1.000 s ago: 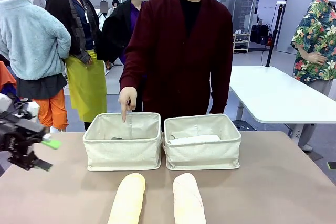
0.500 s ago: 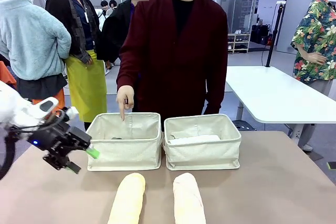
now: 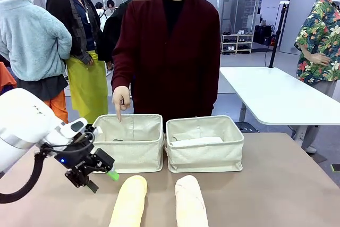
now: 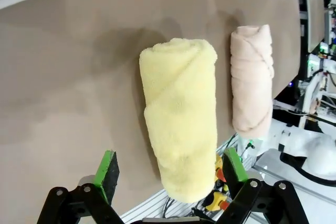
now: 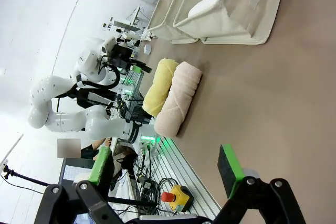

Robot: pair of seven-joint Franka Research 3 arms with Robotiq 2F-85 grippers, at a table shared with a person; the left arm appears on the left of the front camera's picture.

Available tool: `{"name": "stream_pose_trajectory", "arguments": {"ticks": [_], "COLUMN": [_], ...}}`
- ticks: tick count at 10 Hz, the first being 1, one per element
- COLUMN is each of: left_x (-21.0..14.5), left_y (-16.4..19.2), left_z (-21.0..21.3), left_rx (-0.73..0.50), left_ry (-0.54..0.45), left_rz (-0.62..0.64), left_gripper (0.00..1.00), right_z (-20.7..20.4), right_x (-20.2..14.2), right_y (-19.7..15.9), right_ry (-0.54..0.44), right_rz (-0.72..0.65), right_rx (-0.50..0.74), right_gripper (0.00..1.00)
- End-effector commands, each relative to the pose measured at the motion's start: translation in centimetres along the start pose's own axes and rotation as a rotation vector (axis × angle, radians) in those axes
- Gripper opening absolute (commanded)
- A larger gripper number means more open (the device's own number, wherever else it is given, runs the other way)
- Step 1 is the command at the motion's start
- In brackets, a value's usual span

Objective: Divide the towels into two baskets.
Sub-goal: Pick up one hotel-folded towel from the bottom of the table and place it in the Fabric basket indicated by the person.

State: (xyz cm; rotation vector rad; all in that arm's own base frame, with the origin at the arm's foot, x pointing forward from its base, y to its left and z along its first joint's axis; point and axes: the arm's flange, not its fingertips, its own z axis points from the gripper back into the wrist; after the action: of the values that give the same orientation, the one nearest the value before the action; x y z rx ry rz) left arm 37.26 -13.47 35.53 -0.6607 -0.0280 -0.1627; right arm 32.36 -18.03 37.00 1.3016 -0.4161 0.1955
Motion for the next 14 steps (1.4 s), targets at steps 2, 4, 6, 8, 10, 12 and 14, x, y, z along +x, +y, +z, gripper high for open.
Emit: {"name": "stream_pose_trajectory", "arguments": {"ticks": [2,4,6,8,10,12,14], "left_x": [-7.3,-7.6,-7.7,-8.2,-9.1,-9.4,-9.6], "left_y": [0.8,0.7,0.3,0.2,-0.3,-0.6,-0.6], "left_z": [-4.0,-5.6,-6.4,-7.5,-8.5,-8.7,-8.5], "left_rx": [-0.015,-0.015,-0.054,-0.049,-0.049,-0.055,-0.07], "left_ry": [-0.027,-0.033,-0.061,-0.07,-0.078,-0.076,-0.059], "left_rz": [-0.009,-0.008,-0.004,0.005,-0.01,-0.034,-0.065], "left_gripper": [1.0,1.0,1.0,1.0,1.0,1.0,0.4], "right_z": [0.3,0.3,0.3,0.3,0.3,0.3,0.3], "right_x": [-0.3,-0.3,-0.3,-0.3,-0.3,-0.3,-0.3], "right_y": [0.4,0.4,0.4,0.4,0.4,0.4,0.4], "right_ry": [0.012,0.012,0.012,0.012,0.012,0.012,0.012], "right_rz": [0.006,0.006,0.006,0.006,0.006,0.006,0.006], "right_rx": [0.002,0.002,0.002,0.002,0.002,0.002,0.002], "right_gripper": [1.0,1.0,1.0,1.0,1.0,1.0,1.0]}}
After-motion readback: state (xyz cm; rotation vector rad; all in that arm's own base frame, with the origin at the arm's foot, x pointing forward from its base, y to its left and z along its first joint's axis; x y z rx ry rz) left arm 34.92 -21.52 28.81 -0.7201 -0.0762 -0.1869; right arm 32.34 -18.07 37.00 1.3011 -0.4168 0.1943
